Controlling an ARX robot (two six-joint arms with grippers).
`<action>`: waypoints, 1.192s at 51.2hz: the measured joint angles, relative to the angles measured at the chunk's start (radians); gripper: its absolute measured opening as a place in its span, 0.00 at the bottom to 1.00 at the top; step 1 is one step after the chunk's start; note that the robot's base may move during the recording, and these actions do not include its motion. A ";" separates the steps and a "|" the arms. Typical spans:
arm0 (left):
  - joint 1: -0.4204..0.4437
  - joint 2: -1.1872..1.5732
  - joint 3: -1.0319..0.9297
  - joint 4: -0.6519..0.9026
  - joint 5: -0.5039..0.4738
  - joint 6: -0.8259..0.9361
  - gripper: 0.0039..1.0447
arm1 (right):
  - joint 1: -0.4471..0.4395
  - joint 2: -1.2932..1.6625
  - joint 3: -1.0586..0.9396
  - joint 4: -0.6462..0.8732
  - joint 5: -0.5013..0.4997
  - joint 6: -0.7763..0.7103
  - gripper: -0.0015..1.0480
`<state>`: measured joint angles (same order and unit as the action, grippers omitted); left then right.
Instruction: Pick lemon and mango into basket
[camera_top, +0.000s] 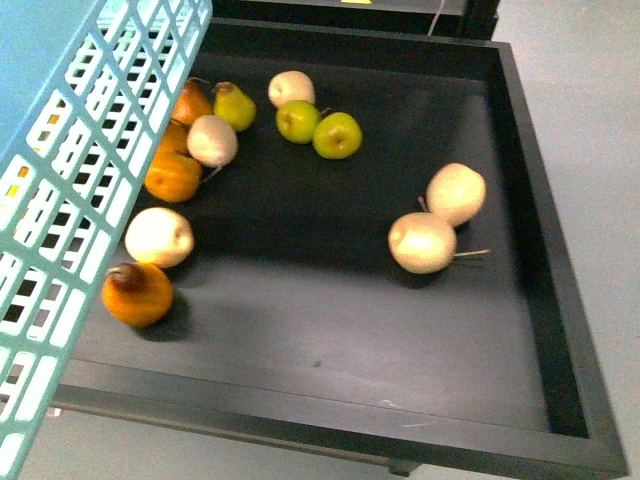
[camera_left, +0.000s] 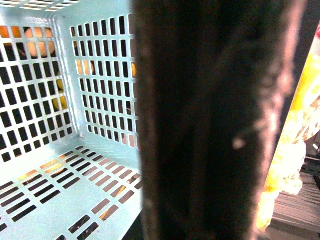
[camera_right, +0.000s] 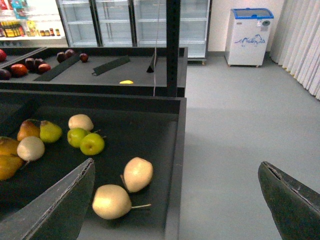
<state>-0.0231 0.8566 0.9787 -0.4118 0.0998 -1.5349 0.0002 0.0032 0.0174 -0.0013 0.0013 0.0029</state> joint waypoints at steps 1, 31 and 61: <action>0.000 0.000 0.000 0.000 0.001 0.000 0.04 | 0.000 0.000 0.000 0.000 0.001 0.000 0.92; 0.000 0.000 0.000 0.000 -0.002 0.000 0.04 | 0.000 0.000 0.000 0.000 -0.002 0.000 0.92; 0.000 0.001 0.000 0.000 0.000 0.000 0.04 | 0.000 -0.001 0.000 0.001 0.001 0.000 0.92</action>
<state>-0.0231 0.8577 0.9791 -0.4118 0.0998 -1.5352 0.0002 0.0021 0.0174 -0.0006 0.0025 0.0025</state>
